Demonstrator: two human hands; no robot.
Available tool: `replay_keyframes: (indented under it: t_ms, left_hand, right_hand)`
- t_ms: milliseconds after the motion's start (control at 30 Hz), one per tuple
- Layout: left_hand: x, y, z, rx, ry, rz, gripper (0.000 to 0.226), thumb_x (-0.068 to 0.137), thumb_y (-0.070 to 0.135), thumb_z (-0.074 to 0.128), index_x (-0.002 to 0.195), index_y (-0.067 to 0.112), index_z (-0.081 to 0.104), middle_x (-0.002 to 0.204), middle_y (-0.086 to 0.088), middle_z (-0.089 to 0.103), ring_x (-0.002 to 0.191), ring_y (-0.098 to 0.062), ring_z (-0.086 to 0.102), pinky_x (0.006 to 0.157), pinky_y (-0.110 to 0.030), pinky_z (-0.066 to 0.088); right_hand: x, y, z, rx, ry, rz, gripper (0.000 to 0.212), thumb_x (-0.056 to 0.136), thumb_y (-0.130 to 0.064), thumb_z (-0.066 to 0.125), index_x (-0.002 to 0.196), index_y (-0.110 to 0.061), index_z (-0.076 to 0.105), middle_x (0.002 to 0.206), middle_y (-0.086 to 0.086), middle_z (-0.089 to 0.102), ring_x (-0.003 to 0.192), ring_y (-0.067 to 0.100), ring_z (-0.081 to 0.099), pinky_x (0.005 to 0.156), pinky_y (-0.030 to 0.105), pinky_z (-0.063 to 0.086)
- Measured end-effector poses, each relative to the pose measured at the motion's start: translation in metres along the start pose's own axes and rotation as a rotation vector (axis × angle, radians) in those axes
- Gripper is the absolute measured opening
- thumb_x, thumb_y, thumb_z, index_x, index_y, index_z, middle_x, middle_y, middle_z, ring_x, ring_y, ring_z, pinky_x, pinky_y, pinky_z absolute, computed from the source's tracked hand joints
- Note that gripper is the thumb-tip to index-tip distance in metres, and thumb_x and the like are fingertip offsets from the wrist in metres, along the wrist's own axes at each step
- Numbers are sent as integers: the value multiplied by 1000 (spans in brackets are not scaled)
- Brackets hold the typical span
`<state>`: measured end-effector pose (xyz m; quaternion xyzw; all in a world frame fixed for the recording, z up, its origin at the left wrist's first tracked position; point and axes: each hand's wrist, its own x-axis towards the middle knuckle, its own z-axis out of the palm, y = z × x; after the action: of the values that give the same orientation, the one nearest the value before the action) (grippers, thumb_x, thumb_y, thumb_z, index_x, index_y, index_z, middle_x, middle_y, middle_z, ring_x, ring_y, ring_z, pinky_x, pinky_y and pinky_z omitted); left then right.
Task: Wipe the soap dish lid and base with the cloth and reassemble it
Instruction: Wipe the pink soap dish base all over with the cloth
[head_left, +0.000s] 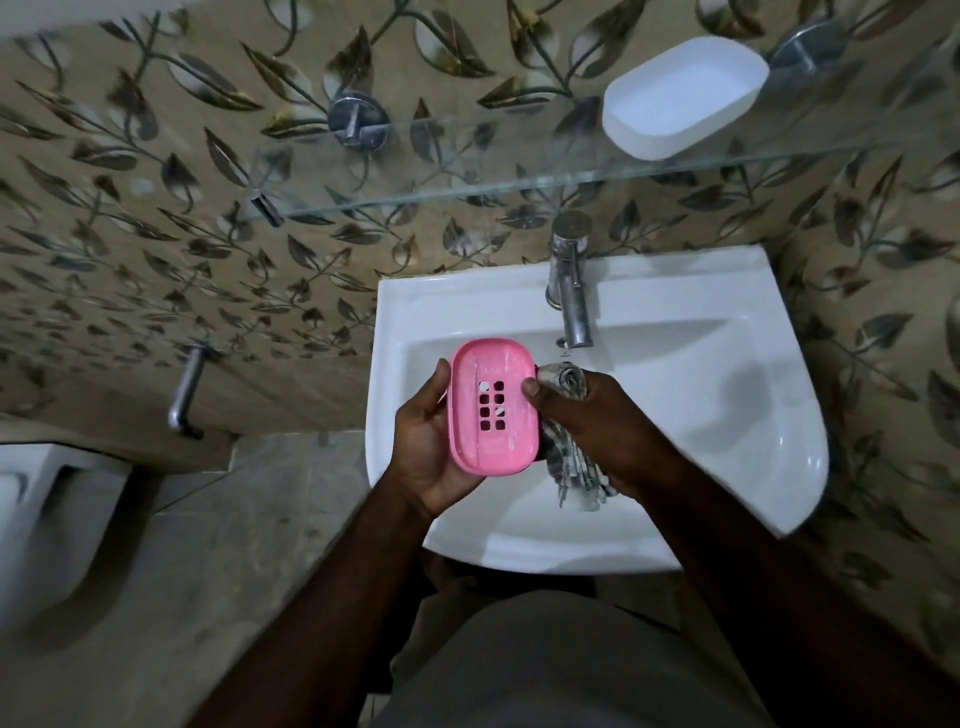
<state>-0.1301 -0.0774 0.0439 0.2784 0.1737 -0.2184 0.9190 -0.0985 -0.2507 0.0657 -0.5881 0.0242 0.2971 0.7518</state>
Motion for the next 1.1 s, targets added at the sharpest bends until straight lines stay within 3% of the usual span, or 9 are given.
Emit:
replay_keyframes:
  t_ms: [100, 167, 233, 333, 433, 600, 767, 900, 1100]
  left_hand:
    - [1, -8, 0, -45, -99, -32, 72, 91, 58, 37, 133, 2, 55, 136, -20, 54, 126, -39, 47, 110, -68, 24]
    - [1, -12, 0, -70, -131, -35, 76, 92, 62, 34, 137, 3, 52, 141, -21, 50, 128, -42, 47, 106, -74, 23]
    - [1, -13, 3, -94, -127, -32, 77, 92, 64, 33, 135, 4, 54, 139, -23, 52, 122, -42, 54, 102, -73, 32]
    - [-3, -12, 11, -87, -81, -20, 70, 92, 60, 37, 127, 5, 62, 130, -22, 60, 112, -39, 62, 95, -65, 44]
    - [-4, -13, 17, -64, -50, -14, 68, 89, 55, 45, 135, 6, 55, 137, -23, 54, 121, -41, 54, 97, -61, 45]
    - [-3, -15, 20, 8, -1, -3, 73, 91, 52, 40, 147, 5, 38, 150, -27, 37, 131, -40, 42, 101, -53, 40]
    - [-2, -20, 32, 25, 105, 132, 65, 91, 57, 42, 136, 12, 54, 126, -17, 62, 109, -32, 62, 96, -55, 48]
    - [-4, -23, 41, 35, 125, 209, 60, 97, 54, 33, 142, 17, 48, 133, -14, 61, 121, -31, 59, 103, -46, 46]
    - [-7, -25, 46, 126, 112, 248, 62, 93, 45, 48, 143, 9, 45, 137, -18, 56, 125, -32, 55, 104, -43, 45]
  right_hand:
    - [-2, -3, -5, -76, 7, -25, 19, 90, -21, 68, 96, -2, 68, 83, 31, 67, 69, 33, 72, 58, 44, 60]
    - [-4, -6, -9, -236, 39, -71, 26, 84, -34, 74, 91, -9, 71, 83, 20, 72, 73, 33, 71, 67, 53, 60]
    - [-11, -14, -14, -322, 45, -105, 30, 85, -38, 73, 80, -9, 69, 68, 9, 66, 60, 23, 58, 61, 42, 53]
    - [-25, -27, -28, -258, 1, -106, 29, 87, -34, 70, 80, -6, 68, 64, 22, 59, 53, 20, 47, 51, 30, 40]
    - [-37, -38, -41, -175, -26, -97, 17, 83, -25, 72, 92, -11, 73, 81, 30, 68, 57, 26, 52, 51, 33, 45]
    - [-45, -46, -50, -37, 120, -106, 11, 86, 5, 63, 96, 3, 68, 70, 17, 70, 58, 26, 65, 50, 31, 55]
    - [-39, -33, -24, 58, 138, -108, 14, 88, 1, 64, 98, -2, 72, 91, 26, 72, 78, 38, 68, 66, 43, 58]
    - [-32, -30, 11, -63, 93, -144, 18, 86, -15, 69, 103, -14, 73, 95, 9, 77, 90, 28, 73, 86, 49, 57]
    - [-28, -37, 36, -217, 194, -237, 12, 84, -23, 70, 95, -21, 73, 86, -3, 77, 82, 11, 73, 83, 42, 59]
